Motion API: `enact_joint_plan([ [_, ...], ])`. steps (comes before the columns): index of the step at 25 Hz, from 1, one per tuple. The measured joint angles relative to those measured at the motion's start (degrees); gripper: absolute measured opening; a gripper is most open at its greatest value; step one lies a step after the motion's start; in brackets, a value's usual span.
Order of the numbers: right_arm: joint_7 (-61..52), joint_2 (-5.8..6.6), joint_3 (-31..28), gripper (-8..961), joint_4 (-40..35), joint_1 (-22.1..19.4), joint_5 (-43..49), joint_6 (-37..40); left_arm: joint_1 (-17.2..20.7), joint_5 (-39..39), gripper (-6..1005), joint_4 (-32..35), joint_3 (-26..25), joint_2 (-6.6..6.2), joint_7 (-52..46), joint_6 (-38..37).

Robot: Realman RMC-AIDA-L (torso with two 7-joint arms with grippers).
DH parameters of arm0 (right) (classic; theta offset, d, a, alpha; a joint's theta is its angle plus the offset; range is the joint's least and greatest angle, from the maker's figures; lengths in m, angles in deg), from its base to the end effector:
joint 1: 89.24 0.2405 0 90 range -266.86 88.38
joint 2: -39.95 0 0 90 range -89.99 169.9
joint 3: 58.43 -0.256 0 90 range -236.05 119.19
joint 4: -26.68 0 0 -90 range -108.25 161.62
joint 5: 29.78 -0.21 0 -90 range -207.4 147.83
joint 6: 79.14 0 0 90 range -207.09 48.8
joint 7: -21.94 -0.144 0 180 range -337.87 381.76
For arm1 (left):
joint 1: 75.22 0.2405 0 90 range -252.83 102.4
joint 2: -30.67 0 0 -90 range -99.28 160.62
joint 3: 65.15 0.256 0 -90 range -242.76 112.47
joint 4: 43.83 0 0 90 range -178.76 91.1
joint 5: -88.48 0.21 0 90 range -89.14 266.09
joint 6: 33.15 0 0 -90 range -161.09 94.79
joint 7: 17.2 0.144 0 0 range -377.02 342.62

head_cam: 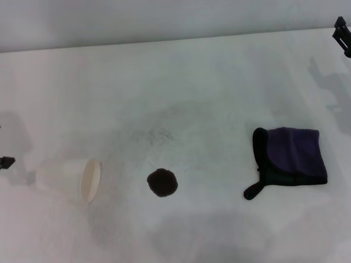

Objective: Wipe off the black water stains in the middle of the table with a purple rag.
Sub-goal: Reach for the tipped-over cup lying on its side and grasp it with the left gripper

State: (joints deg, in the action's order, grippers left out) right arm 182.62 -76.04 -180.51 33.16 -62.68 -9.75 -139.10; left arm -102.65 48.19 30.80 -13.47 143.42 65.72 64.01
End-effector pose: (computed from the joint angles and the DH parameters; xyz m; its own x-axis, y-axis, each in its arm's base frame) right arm 0.3709 0.3512 0.0495 0.6970 -0.0001 -0.7170 -0.7170 0.0133 -0.6970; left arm -0.2627 0.3391 0.1037 0.9386 0.3004 -0.1696 0.2245 -0.9052 -0.3608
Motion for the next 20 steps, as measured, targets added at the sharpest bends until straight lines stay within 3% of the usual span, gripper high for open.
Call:
enact_joint_plan([
  [3, -0.02, 0.0, 0.0, 875, -0.07, -0.23, 0.01, -0.15, 0.29, 4.76, 825, 4.69, 0.0, 3.4, 2.5, -0.41],
  [6, -0.22, 0.02, 0.0, 875, -0.27, -0.45, 0.01, -0.17, 0.88, 6.75, 825, 7.76, 1.26, 5.87, 5.06, -0.85],
  [13, -0.44, -0.06, -0.21, 875, -0.24, -1.79, -0.27, -0.61, 4.17, 6.36, 825, 9.3, 14.09, 6.09, 4.69, -5.21],
  [20, -0.52, 0.0, -0.24, 876, -0.19, -2.6, -0.39, -0.62, 5.76, 7.38, 825, 9.06, 22.5, 6.09, 4.93, -8.66],
])
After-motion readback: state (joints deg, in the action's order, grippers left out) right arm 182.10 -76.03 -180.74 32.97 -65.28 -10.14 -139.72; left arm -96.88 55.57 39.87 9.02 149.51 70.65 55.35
